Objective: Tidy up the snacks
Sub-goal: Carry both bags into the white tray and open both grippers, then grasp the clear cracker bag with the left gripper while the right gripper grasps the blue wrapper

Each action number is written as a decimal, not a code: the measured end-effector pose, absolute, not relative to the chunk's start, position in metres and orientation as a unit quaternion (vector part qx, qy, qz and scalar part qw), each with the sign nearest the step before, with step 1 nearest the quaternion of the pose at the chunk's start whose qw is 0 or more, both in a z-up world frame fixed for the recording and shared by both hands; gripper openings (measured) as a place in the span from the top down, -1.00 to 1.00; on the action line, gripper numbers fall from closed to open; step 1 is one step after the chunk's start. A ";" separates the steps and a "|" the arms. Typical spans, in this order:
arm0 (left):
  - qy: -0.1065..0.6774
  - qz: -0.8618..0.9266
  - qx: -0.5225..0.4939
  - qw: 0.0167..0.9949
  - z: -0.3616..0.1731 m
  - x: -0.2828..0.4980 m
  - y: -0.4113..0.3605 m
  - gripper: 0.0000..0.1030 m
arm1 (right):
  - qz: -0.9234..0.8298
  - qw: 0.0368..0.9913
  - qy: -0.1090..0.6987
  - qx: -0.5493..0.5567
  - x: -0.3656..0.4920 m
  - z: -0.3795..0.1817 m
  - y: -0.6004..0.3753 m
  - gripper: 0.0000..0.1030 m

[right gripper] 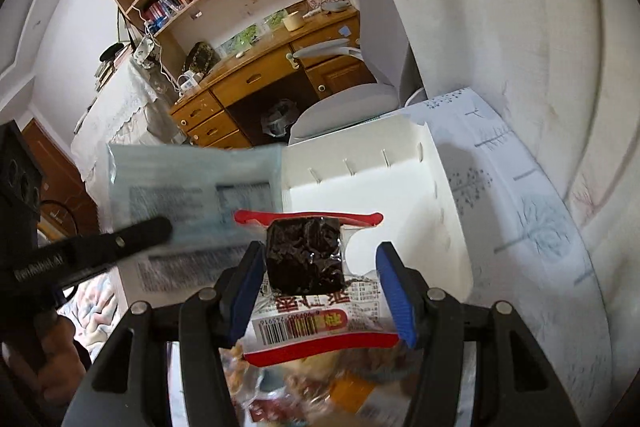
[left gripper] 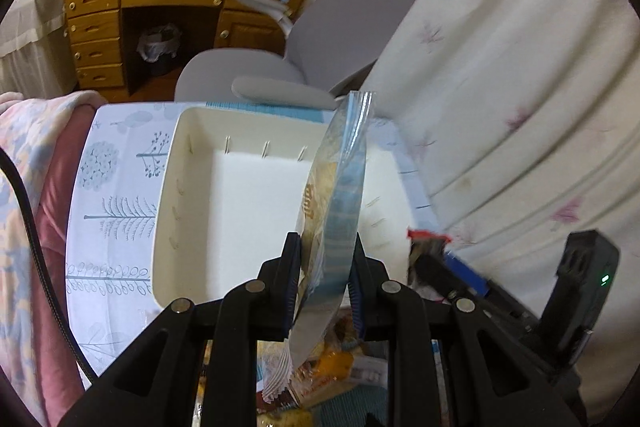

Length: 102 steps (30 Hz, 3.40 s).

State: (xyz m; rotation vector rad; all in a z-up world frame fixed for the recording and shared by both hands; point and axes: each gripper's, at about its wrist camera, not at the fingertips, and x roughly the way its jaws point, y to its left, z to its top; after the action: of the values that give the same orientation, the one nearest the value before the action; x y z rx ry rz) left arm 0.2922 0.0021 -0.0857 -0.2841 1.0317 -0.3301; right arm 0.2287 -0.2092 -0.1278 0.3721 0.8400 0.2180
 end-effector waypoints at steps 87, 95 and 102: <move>0.689 0.030 -0.089 0.719 -0.228 0.124 -0.030 -0.64 | 0.069 0.806 0.586 0.046 0.099 -0.217 -0.301 -0.50; 0.713 0.070 -0.086 0.692 -0.257 0.136 -0.041 -0.64 | 0.111 0.773 0.625 0.019 0.128 -0.241 -0.304 -0.50; 0.721 0.094 -0.071 0.683 -0.271 0.149 -0.049 -0.64 | 0.138 0.753 0.643 -0.011 0.143 -0.258 -0.300 -0.32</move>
State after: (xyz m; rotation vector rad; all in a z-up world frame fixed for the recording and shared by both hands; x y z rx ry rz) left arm 0.1493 -0.0490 -0.2706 -0.1600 1.6176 0.2102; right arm 0.1434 -0.2995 -0.2584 -0.0235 1.4026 0.3021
